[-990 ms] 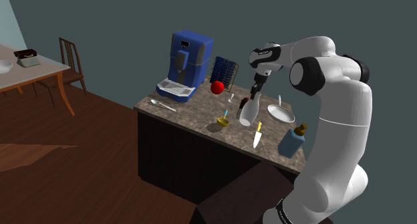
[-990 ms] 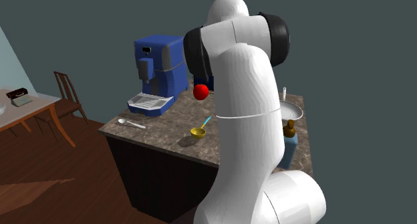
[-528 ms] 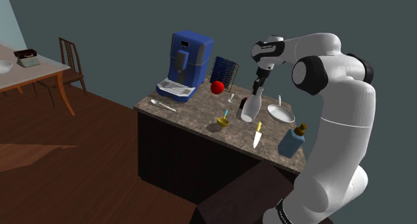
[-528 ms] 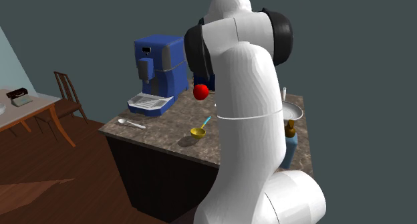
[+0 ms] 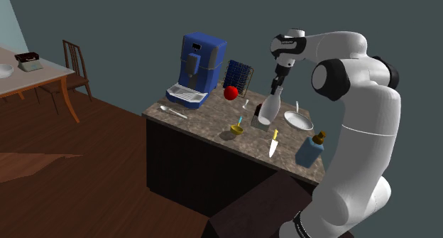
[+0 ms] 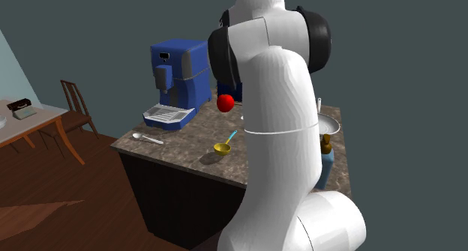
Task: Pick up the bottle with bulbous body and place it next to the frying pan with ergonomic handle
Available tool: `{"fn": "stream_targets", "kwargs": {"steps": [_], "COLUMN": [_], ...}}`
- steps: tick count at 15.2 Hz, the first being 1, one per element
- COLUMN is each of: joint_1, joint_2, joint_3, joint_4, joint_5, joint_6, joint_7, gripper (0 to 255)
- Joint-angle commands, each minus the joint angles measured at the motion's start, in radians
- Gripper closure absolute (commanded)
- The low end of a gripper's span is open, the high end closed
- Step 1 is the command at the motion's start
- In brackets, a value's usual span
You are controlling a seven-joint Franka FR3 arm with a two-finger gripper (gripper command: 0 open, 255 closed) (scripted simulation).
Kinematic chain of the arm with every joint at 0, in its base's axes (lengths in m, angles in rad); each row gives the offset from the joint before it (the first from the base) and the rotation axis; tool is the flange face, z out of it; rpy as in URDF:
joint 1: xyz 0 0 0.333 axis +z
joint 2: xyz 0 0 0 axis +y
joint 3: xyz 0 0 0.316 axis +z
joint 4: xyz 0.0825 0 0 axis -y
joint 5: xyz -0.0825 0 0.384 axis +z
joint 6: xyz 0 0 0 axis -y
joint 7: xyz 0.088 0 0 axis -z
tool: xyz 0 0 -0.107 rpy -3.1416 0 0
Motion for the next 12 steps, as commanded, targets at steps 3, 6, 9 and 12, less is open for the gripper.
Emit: {"fn": "stream_targets", "kwargs": {"steps": [3, 6, 9, 12], "joint_1": [-0.014, -0.059, -0.107, -0.159], "joint_2": [-0.009, -0.01, -0.001, 0.017], "joint_3": [-0.007, -0.025, -0.041, -0.055], "joint_4": [0.017, 0.013, 0.022, 0.044], "joint_5": [-0.002, 0.002, 0.01, 0.021], "joint_6": [-0.025, -0.021, -0.021, -0.025], "joint_7": [-0.019, -0.081, -0.144, -0.208], "gripper": [255, 255, 255, 255]}}
